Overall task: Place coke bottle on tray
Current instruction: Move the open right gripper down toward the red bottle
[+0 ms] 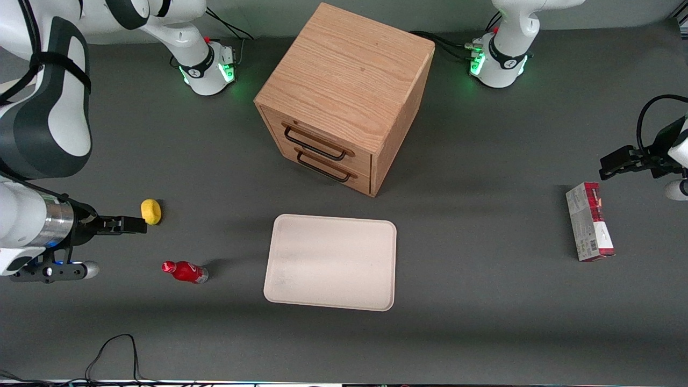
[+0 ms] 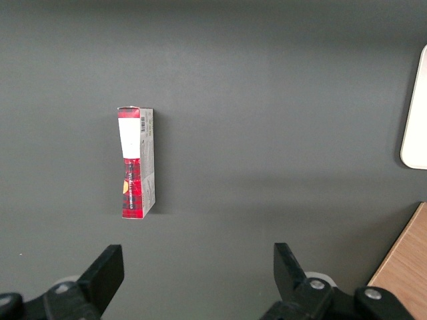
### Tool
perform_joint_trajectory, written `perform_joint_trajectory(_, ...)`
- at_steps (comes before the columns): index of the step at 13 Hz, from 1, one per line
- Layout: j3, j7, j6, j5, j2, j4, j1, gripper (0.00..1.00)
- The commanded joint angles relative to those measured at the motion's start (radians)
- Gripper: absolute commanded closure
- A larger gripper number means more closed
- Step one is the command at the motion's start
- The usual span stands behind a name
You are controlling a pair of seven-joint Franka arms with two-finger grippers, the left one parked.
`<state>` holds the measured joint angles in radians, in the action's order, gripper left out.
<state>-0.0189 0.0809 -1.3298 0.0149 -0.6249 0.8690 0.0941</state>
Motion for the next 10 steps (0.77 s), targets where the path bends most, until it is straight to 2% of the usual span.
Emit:
perform_joint_trajectory(1, -0.003, 0.019, 0.044, -0.003, 0.004, -0.053, 0.001, 0.00)
perform_joint_trajectory(4, -0.007, 0.011, 0.025, 0.002, 0.002, 0.004, -0.022, 0.00)
perform_joint_trajectory(7, -0.003, 0.014, -0.171, 0.011, 0.002, 0.151, -0.019, 0.00)
perform_joint_trajectory(10, -0.001, 0.013, -0.314, 0.013, -0.068, 0.192, -0.020, 0.00)
